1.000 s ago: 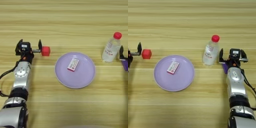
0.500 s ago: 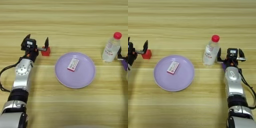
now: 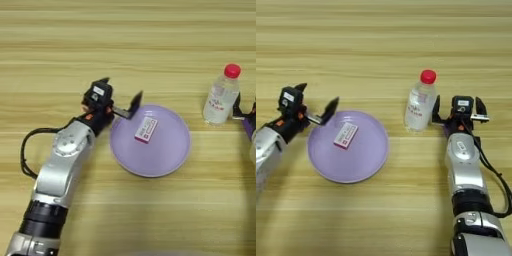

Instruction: Move the objects on the table

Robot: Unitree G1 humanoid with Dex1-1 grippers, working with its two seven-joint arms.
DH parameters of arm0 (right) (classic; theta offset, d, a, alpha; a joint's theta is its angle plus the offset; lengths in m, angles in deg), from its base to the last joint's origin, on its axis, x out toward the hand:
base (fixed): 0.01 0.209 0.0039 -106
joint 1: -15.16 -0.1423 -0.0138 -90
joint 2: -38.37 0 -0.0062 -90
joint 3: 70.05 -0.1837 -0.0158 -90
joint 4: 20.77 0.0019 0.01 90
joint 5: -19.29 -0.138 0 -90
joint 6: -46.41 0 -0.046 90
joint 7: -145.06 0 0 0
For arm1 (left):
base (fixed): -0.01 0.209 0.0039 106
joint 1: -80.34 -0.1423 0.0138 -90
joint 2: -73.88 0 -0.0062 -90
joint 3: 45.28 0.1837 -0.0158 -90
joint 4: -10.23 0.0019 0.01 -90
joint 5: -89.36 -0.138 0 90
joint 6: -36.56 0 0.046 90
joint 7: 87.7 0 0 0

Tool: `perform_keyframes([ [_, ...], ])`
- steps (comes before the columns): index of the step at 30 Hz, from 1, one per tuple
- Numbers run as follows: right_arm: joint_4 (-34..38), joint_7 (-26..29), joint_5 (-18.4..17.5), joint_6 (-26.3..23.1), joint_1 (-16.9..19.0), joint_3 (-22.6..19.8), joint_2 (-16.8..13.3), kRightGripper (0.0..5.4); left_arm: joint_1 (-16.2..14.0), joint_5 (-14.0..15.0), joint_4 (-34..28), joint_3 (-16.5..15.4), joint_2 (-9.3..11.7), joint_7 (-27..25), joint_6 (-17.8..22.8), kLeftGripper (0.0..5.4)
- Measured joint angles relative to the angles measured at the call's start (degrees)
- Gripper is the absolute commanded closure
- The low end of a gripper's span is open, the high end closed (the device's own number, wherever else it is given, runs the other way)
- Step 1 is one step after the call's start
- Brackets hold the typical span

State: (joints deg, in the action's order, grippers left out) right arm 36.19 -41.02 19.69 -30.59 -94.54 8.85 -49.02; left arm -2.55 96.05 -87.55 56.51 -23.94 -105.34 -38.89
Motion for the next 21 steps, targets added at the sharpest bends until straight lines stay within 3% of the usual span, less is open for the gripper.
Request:
perform_keyframes([
  [4, 0.0, -0.19, 0.05, 0.0, 0.0, 0.18, 0.07, 0.0, -1.83, -2.31, 0.06, 4.07, -0.81, 0.05, 1.0, 0.04],
  [15, 0.79, -2.01, 0.53, -0.05, 0.0, 0.37, 0.42, 0.0, -2.75, -6.33, 2.92, 7.12, -0.63, -0.05, 0.84, 0.04],
  [21, 2.48, -7.58, -1.24, 0.2, 0.04, -4.83, 0.26, 0.0, -2.79, -6.77, 4.31, 7.16, -0.54, -0.38, 0.74, 0.04],
])
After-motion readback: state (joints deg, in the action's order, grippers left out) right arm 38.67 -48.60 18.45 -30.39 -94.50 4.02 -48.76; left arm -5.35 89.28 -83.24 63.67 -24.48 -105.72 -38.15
